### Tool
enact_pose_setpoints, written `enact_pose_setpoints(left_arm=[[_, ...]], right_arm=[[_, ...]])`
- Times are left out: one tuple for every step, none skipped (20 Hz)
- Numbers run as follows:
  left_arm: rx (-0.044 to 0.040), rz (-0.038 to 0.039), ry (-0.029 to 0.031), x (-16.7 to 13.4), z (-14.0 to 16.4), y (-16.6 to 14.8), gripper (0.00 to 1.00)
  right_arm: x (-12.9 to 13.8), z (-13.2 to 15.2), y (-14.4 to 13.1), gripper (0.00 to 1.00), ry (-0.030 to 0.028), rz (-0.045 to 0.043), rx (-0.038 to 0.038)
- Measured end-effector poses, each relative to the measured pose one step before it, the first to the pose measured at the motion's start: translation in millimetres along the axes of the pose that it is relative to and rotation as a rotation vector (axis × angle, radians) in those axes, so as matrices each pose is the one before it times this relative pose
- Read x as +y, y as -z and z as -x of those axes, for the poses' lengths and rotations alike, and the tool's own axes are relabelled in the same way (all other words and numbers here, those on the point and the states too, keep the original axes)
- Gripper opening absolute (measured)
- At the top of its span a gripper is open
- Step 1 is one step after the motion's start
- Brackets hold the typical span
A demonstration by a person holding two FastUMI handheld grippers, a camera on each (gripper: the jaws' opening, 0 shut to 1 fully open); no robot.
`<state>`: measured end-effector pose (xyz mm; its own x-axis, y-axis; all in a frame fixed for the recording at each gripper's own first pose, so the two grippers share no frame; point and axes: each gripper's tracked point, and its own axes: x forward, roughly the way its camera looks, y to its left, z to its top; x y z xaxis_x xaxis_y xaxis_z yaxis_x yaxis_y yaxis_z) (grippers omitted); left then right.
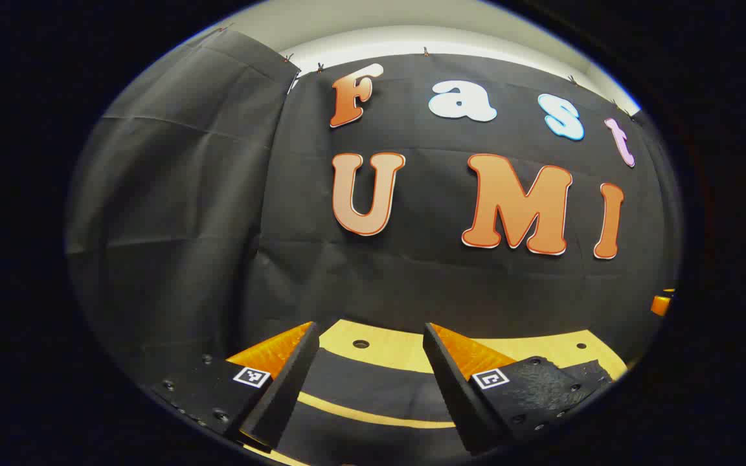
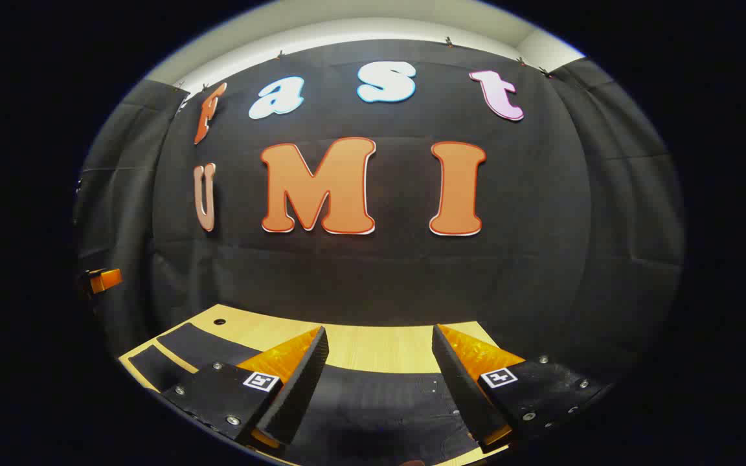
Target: Grasp the waist and the cuffs of the jeans and fold them to make the two legs overlap; first hold the waist and fold one-third of the jeans toward the cuffs, then hold the cuffs and fold the remaining one-third in the same direction to finish folding.
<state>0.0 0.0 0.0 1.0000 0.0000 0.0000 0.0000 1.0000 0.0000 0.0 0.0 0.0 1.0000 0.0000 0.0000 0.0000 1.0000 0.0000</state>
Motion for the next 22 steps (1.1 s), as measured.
enact_pose_setpoints(left_arm=[[0.01980,-0.01182,0.01631,-4.04,-3.96,4.65,0.97],[0.00802,-0.02428,0.00941,-5.04,-2.56,-0.80,0.97],[-0.01828,-0.02920,0.01174,-7.34,-7.09,-6.86,0.97],[-0.01759,-0.02413,0.01381,-5.67,-4.99,-7.26,0.97],[-0.00978,-0.01194,0.00916,-1.50,-5.09,-4.44,0.97],[0.01009,0.00464,0.01234,-1.30,-3.05,-0.68,0.97],[0.00623,0.01498,0.01893,-2.28,0.44,4.59,0.97],[-0.00755,0.01400,0.01266,-2.21,-0.54,-3.29,0.97],[0.00100,0.00232,-0.00400,1.15,-1.38,0.65,0.97],[0.00186,-0.00807,-0.00523,2.57,-0.40,-0.39,0.97],[0.00419,-0.00209,0.00368,-1.21,-0.88,1.76,0.97],[0.00307,0.00167,0.00929,-1.69,-0.42,0.27,0.97],[0.00432,-0.00272,0.00485,-1.38,0.09,-0.18,0.97],[-0.00027,-0.00828,0.00008,1.15,-0.92,-0.88,0.97],[-0.00234,-0.00958,0.00025,1.71,0.42,-0.30,0.97],[0.00089,-0.00848,-0.00084,1.08,-0.25,-0.21,0.97],[0.00363,-0.00356,0.00081,0.14,0.74,1.17,0.94],[0.00298,0.00324,0.00132,0.03,0.41,0.19,0.94],[0.01108,0.00471,-0.00339,2.32,-0.91,4.13,0.97],[0.01310,0.00577,-0.00865,4.03,0.58,3.32,0.97],[0.01152,0.01242,-0.01581,6.83,-0.45,3.84,0.97],[0.01367,0.01795,-0.00500,5.16,0.64,3.19,0.97]], right_arm=[[-0.47,1.00,-1.57,0.97,0.01487,-0.00909,0.00324],[6.21,1.24,-4.10,1.00,-0.01029,-0.00074,-0.01293],[3.72,-1.90,-1.48,0.97,-0.00397,0.00608,-0.00859],[0.59,-1.14,2.70,0.97,0.00643,0.00974,0.00747],[-0.20,-1.75,3.02,0.97,0.01351,-0.00022,0.01053],[3.09,-0.57,3.00,1.00,0.00203,-0.01590,0.01406],[7.64,0.23,1.44,0.97,-0.01564,-0.02456,0.00650],[8.37,0.85,-0.07,0.97,-0.02276,-0.01759,0.00163],[4.38,-0.86,0.20,0.97,-0.00920,-0.00414,0.00455],[1.32,-2.35,0.21,0.97,0.00243,0.00394,0.00250],[2.17,1.05,-3.22,0.97,-0.00195,0.00728,-0.01112],[2.50,1.29,-4.62,0.97,-0.00354,0.00779,-0.01647],[1.89,-0.79,-2.46,0.97,-0.00201,0.00814,-0.00891],[1.67,-1.16,1.19,0.97,0.00020,0.00554,0.00238],[0.88,1.89,1.41,0.97,-0.00191,-0.00074,0.00357],[2.10,1.02,0.11,0.97,-0.00596,-0.00359,-0.00062],[2.24,0.66,0.22,0.97,-0.00446,-0.00464,0.00040],[0.58,0.45,2.55,1.00,-0.00255,-0.00395,0.00468],[-0.49,-0.25,1.38,0.97,0.00112,-0.00358,0.00574],[-0.88,0.10,1.53,0.97,-0.00025,-0.00463,0.00437],[0.35,-0.90,1.95,0.97,-0.00203,-0.00490,0.00712],[1.14,-0.93,2.64,0.97,-0.00222,-0.00551,0.00921]])
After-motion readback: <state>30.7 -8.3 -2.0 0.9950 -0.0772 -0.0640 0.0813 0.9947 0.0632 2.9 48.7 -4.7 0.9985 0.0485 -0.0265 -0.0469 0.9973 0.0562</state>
